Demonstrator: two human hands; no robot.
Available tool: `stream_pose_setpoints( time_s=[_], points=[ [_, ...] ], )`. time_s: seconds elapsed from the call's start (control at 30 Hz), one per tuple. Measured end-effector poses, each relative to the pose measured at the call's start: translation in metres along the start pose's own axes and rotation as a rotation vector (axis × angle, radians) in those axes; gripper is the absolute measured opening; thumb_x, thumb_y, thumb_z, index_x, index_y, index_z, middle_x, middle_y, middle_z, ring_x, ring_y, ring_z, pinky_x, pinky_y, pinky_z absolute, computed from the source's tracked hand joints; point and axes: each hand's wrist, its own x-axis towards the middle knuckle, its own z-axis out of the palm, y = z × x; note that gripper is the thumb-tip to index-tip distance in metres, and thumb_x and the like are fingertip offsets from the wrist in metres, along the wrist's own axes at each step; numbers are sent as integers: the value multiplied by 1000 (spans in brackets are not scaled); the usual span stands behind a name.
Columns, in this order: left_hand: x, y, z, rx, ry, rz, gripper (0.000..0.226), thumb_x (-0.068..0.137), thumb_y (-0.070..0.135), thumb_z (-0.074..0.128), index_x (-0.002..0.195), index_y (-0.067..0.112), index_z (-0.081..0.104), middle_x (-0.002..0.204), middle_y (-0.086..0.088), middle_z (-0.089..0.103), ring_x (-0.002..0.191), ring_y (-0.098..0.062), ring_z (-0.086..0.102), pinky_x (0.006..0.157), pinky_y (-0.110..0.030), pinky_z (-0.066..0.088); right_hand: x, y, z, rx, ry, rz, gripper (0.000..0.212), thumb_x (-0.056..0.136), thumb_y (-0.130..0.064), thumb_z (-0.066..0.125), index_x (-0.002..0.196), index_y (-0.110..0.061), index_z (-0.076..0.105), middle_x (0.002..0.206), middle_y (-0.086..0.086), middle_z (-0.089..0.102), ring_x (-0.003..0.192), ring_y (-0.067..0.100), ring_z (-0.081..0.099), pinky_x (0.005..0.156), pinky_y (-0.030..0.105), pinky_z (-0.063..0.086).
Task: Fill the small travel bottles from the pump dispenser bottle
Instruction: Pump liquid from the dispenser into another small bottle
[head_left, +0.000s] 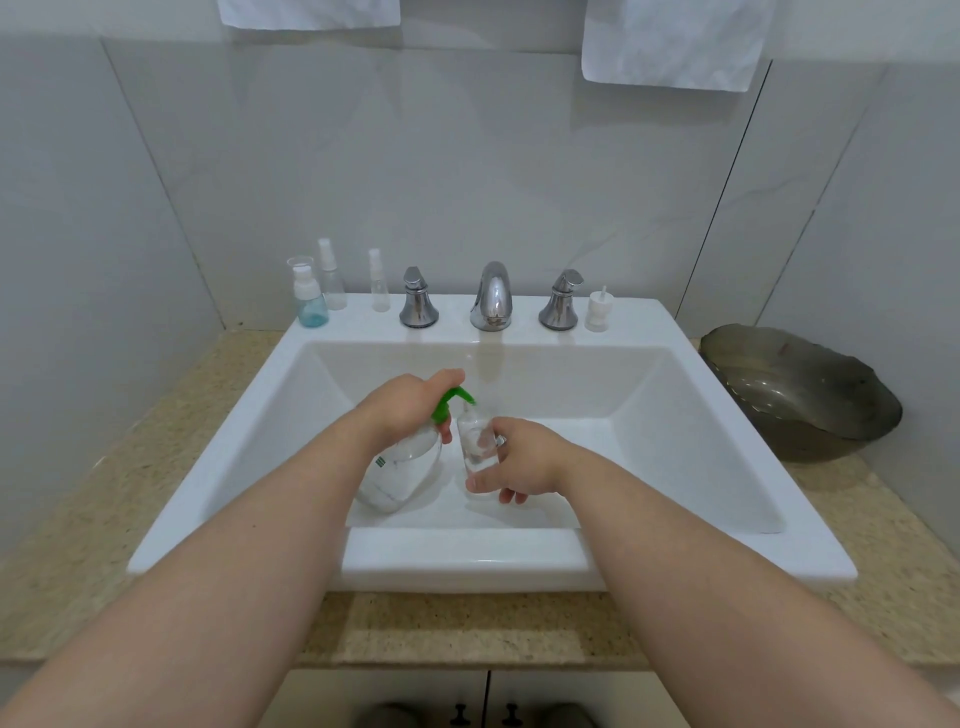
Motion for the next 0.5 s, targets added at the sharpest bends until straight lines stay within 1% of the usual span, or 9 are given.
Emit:
stream_pose_setpoints(
  time_s=[0.03, 0.1, 0.17, 0.2, 0.27, 0.3, 0.33, 0.4, 0.5],
  points=[
    [-1, 0, 0, 5, 13, 5, 84, 97, 76, 33, 52, 16, 73, 80, -5, 76, 72, -19, 54, 85, -37, 42, 1, 0, 0, 3, 3, -1, 50, 84, -26, 84, 122, -22, 52, 118, 2, 63, 68, 15, 70, 60, 26, 54],
    [-3, 2, -1, 37, 25, 15, 95, 94, 84, 23, 56, 15, 77, 90, -3, 72, 89, -19, 59, 95, -39, 39, 3, 1, 0, 9, 8, -2, 52, 83, -27, 84, 124, -21, 52, 121, 4, 62, 68, 15, 71, 61, 27, 56],
    [-3, 3, -1, 44, 20, 20, 97, 93, 85, 21, 58, 15, 78, 96, -2, 71, 95, -19, 58, 98, -39, 37, 3, 2, 0, 5, 9, -4, 53, 84, -27, 84, 125, -21, 51, 120, 4, 62, 68, 15, 71, 61, 27, 56],
    [-3, 3, -1, 38, 19, 19, 95, 93, 84, 24, 57, 15, 78, 92, -1, 72, 93, -19, 59, 96, -39, 37, 3, 2, 0, 4, 9, -4, 54, 84, -27, 84, 125, -21, 51, 119, 4, 62, 68, 15, 71, 61, 26, 55],
    [-3, 2, 0, 18, 15, 6, 87, 94, 81, 34, 53, 16, 74, 68, 6, 70, 75, -19, 57, 87, -38, 41, 3, 1, 1, 7, 10, -6, 54, 83, -27, 84, 126, -21, 52, 119, 4, 62, 68, 15, 71, 61, 26, 56],
    [-3, 2, 0, 13, 13, -4, 82, 94, 78, 39, 52, 17, 73, 55, 9, 64, 64, -18, 52, 79, -37, 41, 3, 1, 0, 7, 11, -5, 54, 83, -28, 84, 126, -21, 52, 118, 4, 62, 69, 15, 71, 61, 26, 56],
    [-4, 3, 0, 10, 14, -15, 80, 94, 76, 41, 52, 16, 73, 47, 11, 58, 57, -16, 47, 74, -36, 40, 3, 1, 0, 6, 11, -4, 53, 84, -28, 84, 125, -21, 52, 118, 3, 63, 68, 15, 71, 61, 26, 56],
    [-4, 5, 0, 7, 10, -23, 77, 95, 72, 42, 51, 17, 71, 46, 10, 57, 52, -15, 42, 69, -35, 39, 2, 2, 0, 7, 11, -5, 53, 84, -27, 84, 125, -21, 51, 118, 3, 63, 68, 15, 71, 61, 26, 56],
    [-3, 7, 0, -5, 0, -17, 74, 98, 65, 41, 49, 16, 69, 55, 7, 66, 53, -15, 41, 69, -34, 38, 2, 1, 0, -1, 11, -5, 53, 84, -28, 84, 126, -22, 51, 118, 3, 63, 69, 15, 71, 60, 26, 55]
  ],
)
